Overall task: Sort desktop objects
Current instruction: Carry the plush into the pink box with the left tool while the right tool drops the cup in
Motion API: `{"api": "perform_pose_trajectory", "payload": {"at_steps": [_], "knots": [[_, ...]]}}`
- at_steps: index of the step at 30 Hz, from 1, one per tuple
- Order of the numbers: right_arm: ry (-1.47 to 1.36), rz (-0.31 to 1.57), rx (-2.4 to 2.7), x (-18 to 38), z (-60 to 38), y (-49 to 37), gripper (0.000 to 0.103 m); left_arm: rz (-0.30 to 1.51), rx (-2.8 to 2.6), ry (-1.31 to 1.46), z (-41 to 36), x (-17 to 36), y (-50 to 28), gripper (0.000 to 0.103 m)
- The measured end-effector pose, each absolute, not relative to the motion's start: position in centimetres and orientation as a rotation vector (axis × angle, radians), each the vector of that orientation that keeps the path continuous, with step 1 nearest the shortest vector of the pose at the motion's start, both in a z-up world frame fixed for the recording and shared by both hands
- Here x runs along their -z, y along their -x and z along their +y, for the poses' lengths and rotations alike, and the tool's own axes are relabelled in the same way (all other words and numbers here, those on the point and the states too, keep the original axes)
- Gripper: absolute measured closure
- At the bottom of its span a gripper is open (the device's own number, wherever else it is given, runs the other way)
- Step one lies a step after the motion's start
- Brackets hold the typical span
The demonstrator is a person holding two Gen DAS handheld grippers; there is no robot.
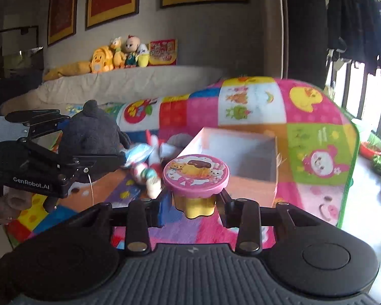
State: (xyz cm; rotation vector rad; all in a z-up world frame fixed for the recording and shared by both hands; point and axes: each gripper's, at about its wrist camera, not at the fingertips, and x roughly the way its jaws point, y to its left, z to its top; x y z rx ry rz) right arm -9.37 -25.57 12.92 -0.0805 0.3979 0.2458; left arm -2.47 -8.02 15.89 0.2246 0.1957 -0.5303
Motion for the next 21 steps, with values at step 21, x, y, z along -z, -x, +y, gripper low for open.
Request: {"api": "perform_pose_trajectory", "payload": {"at_steps": [21], "knots": [[-0.051, 0.727, -0.208, -2.6, -23.9, -6.6, 0.059, 0.482, 0.167, -0.098, 1.2, -5.5, -3.4, 0.0]]}}
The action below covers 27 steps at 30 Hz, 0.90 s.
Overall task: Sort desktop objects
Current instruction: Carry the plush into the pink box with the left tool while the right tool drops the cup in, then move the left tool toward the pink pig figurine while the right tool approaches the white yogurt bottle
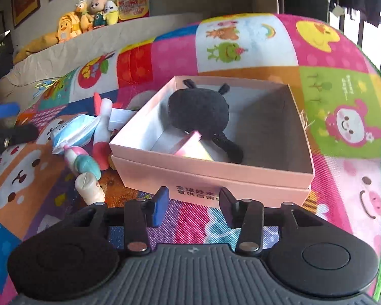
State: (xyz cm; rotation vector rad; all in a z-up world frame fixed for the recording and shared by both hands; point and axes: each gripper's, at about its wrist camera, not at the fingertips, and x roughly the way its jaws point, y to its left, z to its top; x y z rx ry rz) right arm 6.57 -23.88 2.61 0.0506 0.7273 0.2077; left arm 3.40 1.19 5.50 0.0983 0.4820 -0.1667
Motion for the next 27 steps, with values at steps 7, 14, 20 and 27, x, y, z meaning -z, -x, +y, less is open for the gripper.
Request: {"api": "perform_pose_trajectory", "payload": {"at_steps": [7, 14, 20, 27], "knots": [[-0.023, 0.682, -0.268, -3.1, -21.8, -4.9, 0.059, 0.527, 0.044, 0.009, 5.6, -4.4, -0.6, 0.0], [0.123, 0.623, -0.446, -2.8, -15.4, -2.5, 0.056, 0.534, 0.032, 0.055, 5.3, -3.6, -0.1, 0.0], [0.017, 0.699, -0.405, -1.8, -14.8, -4.5, 0.079, 0.533, 0.068, 0.033, 4.8, -3.5, 0.8, 0.0], [-0.279, 0.838, -0.534, -2.9, -20.7, -0.7, 0.079, 0.534, 0.276, -0.055, 1.2, -3.4, 0.4, 0.0]]}}
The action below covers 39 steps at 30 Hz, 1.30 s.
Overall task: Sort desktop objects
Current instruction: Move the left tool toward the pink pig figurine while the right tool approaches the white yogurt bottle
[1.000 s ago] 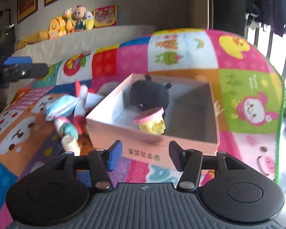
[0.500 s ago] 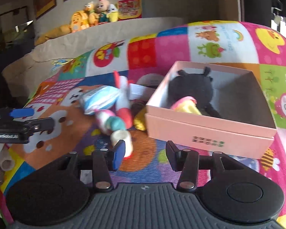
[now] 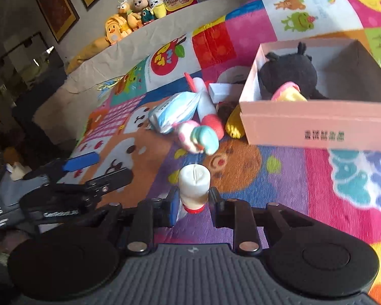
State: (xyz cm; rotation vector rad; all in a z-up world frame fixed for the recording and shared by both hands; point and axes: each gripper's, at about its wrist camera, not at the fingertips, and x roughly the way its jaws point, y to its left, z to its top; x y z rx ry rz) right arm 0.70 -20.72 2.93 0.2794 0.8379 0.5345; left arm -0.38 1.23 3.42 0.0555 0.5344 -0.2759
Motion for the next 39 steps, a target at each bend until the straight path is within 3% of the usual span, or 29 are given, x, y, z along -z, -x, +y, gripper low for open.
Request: {"api": "perform_pose_trajectory", "payload": {"at_steps": [2, 4, 6, 11, 12, 13, 15, 19, 27, 28, 29, 31, 35, 39], "knots": [[-0.269, 0.812, -0.452, -2.8, -22.3, 0.6, 0.078, 0.541, 0.317, -0.096, -0.4, -3.0, -0.7, 0.0], [-0.182, 0.726, -0.325, -2.9, -23.4, 2.2, 0.071, 0.554, 0.32, -0.136, -2.0, -2.4, -2.3, 0.0], [-0.108, 0.644, -0.231, -2.9, -23.9, 3.5, 0.055, 0.565, 0.311, -0.157, -3.1, -1.8, -3.9, 0.0], [-0.119, 0.59, -0.189, -2.0, -25.3, 4.8, 0.043, 0.569, 0.265, -0.194, -4.4, -0.9, -6.8, 0.002], [-0.126, 0.594, -0.188, -1.7, -25.4, 4.8, 0.04, 0.565, 0.258, -0.201, -4.5, -0.9, -6.9, 0.005], [-0.127, 0.595, -0.185, -1.5, -25.5, 4.9, 0.038, 0.561, 0.246, -0.209, -4.5, -0.9, -7.0, 0.023], [-0.118, 0.59, -0.177, -1.1, -25.3, 5.1, 0.03, 0.563, 0.253, -0.212, -4.3, -1.2, -6.9, 0.025], [-0.106, 0.584, -0.183, -0.6, -24.9, 5.6, 0.027, 0.55, 0.298, -0.279, -4.2, -2.6, -4.9, 0.037], [-0.079, 0.619, -0.224, 0.0, -24.4, 6.7, 0.018, 0.573, 0.425, -0.558, -4.7, -4.5, 2.5, 0.034], [-0.078, 0.623, -0.234, 0.0, -24.2, 6.8, 0.018, 0.576, 0.454, -0.536, -4.6, -4.5, 3.1, 0.029], [-0.078, 0.626, -0.241, 0.1, -24.1, 6.8, 0.015, 0.581, 0.483, -0.503, -4.4, -4.5, 3.6, 0.016], [-0.083, 0.639, -0.251, 0.4, -23.8, 6.8, 0.01, 0.579, 0.518, -0.438, -4.1, -4.4, 4.4, 0.006], [-0.098, 0.681, -0.272, 0.8, -23.5, 6.6, 0.001, 0.597, 0.521, -0.362, -3.6, -3.9, 5.0, 0.007], [-0.085, 0.677, -0.26, 1.1, -23.1, 6.8, 0.0, 0.657, 0.48, -0.251, -2.7, -3.1, 3.8, 0.007]]}}
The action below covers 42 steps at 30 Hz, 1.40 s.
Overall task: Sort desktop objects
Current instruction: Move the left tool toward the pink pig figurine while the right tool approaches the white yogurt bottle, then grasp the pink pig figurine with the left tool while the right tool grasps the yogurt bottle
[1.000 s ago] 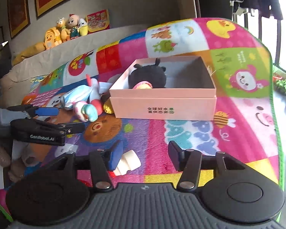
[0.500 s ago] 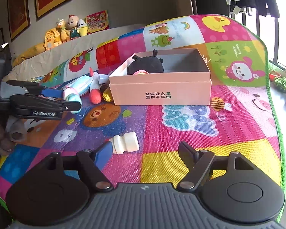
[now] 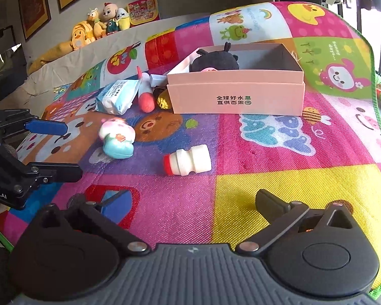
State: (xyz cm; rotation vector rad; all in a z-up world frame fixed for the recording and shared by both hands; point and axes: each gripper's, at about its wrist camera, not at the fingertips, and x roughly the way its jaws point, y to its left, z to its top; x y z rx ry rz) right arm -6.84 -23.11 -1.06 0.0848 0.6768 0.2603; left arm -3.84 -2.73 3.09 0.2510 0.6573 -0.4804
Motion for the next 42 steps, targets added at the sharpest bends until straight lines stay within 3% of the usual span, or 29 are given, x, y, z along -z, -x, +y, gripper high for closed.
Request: {"api": "perform_pose_trajectory", "payload": {"at_steps": [7, 16, 22, 28, 42], "knots": [[-0.049, 0.684, -0.24, 1.1, -22.4, 6.8, 0.0, 0.722, 0.394, -0.083, -3.8, -1.8, 0.6, 0.006], [0.034, 0.676, -0.243, 1.0, -21.4, 6.8, 0.001, 0.65, 0.237, -0.338, -3.5, -0.6, 1.6, 0.002], [0.048, 0.647, -0.252, 0.2, -21.0, 4.8, 0.022, 0.661, 0.22, -0.283, -0.2, -1.2, 2.3, 0.001], [0.04, 0.676, -0.264, 0.2, -20.6, 3.0, 0.06, 0.704, 0.283, -0.143, 0.2, -1.1, 1.8, 0.001], [0.03, 0.636, -0.231, -1.4, -22.7, 6.6, 0.059, 0.637, 0.539, -0.193, -4.8, -1.4, 2.5, 0.001]]}}
